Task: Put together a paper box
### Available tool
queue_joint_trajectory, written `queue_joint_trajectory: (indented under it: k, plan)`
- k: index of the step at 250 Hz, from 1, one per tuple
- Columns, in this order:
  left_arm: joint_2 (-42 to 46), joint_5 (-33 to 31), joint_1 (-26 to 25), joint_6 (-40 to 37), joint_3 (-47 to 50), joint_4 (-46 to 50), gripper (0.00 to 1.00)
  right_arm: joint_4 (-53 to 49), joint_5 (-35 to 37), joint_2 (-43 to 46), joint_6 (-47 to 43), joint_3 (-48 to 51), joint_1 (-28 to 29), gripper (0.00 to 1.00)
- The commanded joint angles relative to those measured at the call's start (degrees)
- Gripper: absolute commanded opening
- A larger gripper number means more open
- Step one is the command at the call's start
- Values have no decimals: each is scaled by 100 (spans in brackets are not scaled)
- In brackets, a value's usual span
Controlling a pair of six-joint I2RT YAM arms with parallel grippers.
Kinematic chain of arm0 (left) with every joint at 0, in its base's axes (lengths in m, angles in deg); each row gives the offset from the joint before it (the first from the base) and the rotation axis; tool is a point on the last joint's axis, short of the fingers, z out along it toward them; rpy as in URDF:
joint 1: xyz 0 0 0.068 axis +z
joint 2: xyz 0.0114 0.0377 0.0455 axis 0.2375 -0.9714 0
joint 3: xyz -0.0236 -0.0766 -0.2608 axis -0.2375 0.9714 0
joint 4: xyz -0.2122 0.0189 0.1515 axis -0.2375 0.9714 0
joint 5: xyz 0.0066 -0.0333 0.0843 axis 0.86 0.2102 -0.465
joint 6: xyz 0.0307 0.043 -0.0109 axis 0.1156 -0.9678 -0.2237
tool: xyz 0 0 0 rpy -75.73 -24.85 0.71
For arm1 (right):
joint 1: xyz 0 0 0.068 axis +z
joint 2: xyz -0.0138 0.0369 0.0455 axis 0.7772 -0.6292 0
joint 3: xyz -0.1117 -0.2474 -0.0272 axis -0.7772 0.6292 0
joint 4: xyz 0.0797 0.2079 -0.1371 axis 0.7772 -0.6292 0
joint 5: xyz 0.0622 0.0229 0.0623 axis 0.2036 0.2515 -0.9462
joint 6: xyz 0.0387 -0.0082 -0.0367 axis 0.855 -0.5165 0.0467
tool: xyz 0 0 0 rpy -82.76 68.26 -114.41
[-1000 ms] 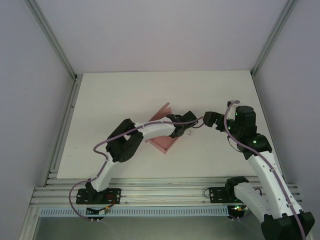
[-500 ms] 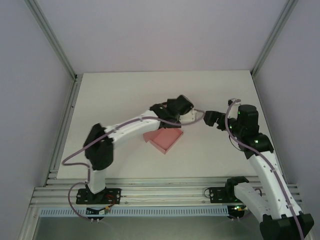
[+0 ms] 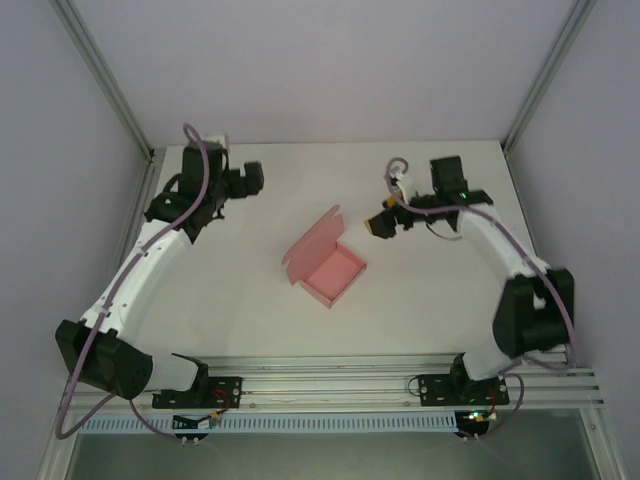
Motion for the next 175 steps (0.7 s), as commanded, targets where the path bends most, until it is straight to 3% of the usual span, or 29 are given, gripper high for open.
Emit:
queue_joint_trajectory:
  k: [1, 15, 42, 83, 128, 175]
  plan:
    - [67, 583, 218, 1371, 876, 225, 100, -1437, -489, -933, -2683, -1201, 289, 100]
    - [214, 685, 273, 1437, 1223, 56, 100, -2395, -354, -1516, -3510, -2013, 478, 100]
    - [449, 629, 289, 1384, 1540, -21, 100, -3751, -116, -2540, -4299, -3459, 787, 100]
    - [614, 367, 296, 1211, 1603, 197, 100, -4362, 493, -3506, -4614, -4585, 1180, 99]
    - [825, 364, 300, 1128, 1724, 131, 100, -4318, 105, -3447, -4636, -4536, 1201, 57]
    - [945, 562, 297, 937, 1729, -43, 100, -3548, 714, -2872, -3825, -3819, 1170, 15]
